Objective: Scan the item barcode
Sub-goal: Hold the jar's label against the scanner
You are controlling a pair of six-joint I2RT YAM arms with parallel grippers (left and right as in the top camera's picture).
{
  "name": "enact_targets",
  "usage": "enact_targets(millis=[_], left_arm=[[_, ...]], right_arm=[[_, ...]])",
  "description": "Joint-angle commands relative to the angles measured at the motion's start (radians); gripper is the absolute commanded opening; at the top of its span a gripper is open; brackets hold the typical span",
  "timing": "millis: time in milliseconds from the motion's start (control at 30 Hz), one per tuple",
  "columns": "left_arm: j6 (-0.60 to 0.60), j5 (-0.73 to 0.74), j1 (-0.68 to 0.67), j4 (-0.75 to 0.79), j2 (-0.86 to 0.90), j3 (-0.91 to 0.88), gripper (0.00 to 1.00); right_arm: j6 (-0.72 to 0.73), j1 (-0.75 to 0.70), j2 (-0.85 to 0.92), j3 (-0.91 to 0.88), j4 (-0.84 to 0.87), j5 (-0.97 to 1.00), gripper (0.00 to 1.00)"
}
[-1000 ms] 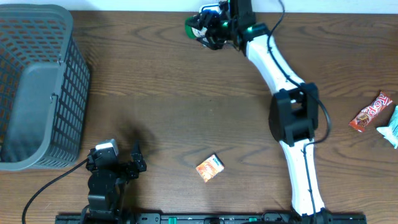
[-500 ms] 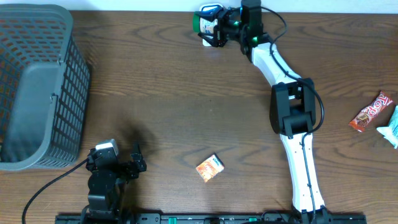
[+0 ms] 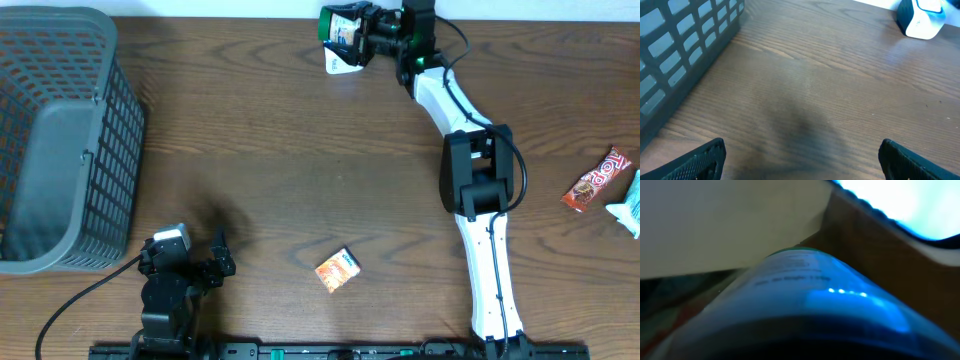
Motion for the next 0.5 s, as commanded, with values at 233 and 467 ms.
enact_targets(millis=[233,467], left_arm=[[0.018,-0.002,0.004,-0.003,-0.001,-0.005,0.98],[0.018,-0.002,0.004,-0.003,-0.001,-0.005,0.98]], right_arm=[[-0.054,0.011,-0.064,0.017,0.208,-0.152,0.33],[-0.357,0.080,-0.190,0.017,-0.003,-0.090,0.33]])
